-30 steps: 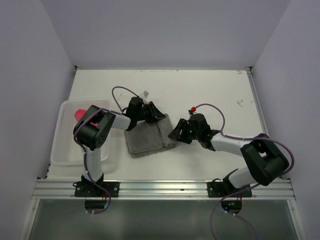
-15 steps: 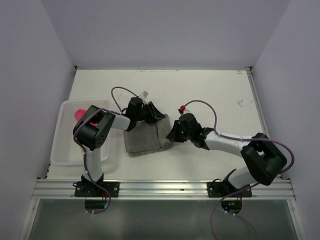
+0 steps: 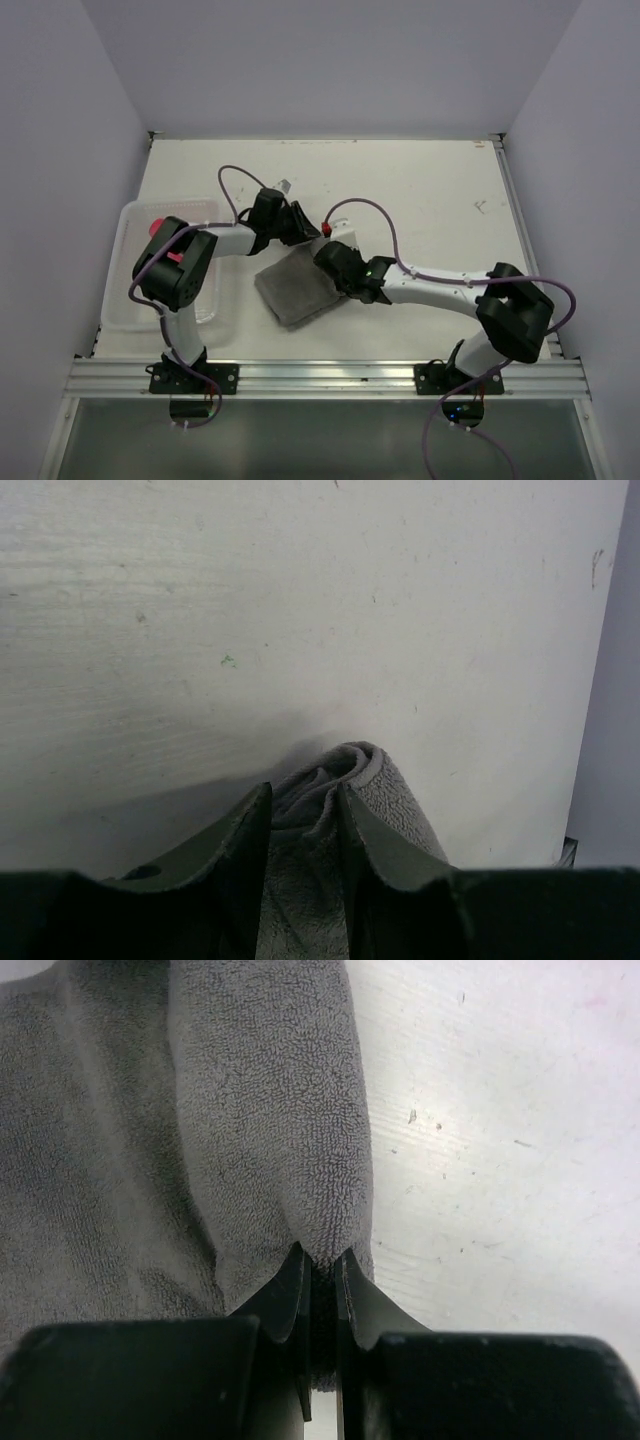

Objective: Roll the towels
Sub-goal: Roll the towel

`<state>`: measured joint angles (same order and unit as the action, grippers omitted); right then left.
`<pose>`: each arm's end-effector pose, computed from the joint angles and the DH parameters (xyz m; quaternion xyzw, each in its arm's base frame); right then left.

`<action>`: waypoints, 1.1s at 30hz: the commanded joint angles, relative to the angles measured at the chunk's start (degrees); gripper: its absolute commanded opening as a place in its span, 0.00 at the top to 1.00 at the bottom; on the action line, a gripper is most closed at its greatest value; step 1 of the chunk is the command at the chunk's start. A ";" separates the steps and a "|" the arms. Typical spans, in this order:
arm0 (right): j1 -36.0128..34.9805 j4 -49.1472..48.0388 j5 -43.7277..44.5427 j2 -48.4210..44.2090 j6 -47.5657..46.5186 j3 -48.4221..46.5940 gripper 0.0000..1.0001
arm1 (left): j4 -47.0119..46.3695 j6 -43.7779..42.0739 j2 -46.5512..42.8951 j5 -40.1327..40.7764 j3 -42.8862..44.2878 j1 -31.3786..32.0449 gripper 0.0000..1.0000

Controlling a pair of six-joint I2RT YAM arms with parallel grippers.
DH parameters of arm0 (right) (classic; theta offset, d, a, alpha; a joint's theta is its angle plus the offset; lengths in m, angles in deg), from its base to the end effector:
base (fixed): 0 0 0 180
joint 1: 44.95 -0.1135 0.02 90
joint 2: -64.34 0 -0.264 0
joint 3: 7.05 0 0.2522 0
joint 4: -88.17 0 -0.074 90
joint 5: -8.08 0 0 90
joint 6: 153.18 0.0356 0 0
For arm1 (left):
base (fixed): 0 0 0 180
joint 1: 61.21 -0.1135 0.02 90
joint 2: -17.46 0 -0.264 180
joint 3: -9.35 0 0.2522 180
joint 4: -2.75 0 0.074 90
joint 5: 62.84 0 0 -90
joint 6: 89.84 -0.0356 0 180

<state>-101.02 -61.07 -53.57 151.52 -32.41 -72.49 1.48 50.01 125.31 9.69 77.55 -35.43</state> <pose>0.1845 0.2440 0.2002 -0.1243 0.9131 0.0458 0.3858 0.3373 -0.1748 0.1368 -0.1209 0.8840 -0.3719 0.2561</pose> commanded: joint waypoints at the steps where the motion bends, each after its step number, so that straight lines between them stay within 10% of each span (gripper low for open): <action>1: -4.56 8.66 17.39 4.03 -5.45 -5.35 1.00 | 6.15 -3.53 -3.00 5.35 1.90 -1.17 0.64; 12: -18.89 17.10 33.33 18.11 -5.19 -14.49 1.00 | 3.95 -0.63 -8.62 2.71 -0.82 -1.26 0.64; 33: -23.03 17.64 32.99 25.15 -2.82 -17.84 1.00 | -13.28 4.03 -13.72 -8.98 -9.96 -2.49 0.63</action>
<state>-123.25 -43.65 -19.14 174.88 -37.70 -89.32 -8.31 55.03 115.02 2.83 67.10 -37.63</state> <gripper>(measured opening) 0.067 0.365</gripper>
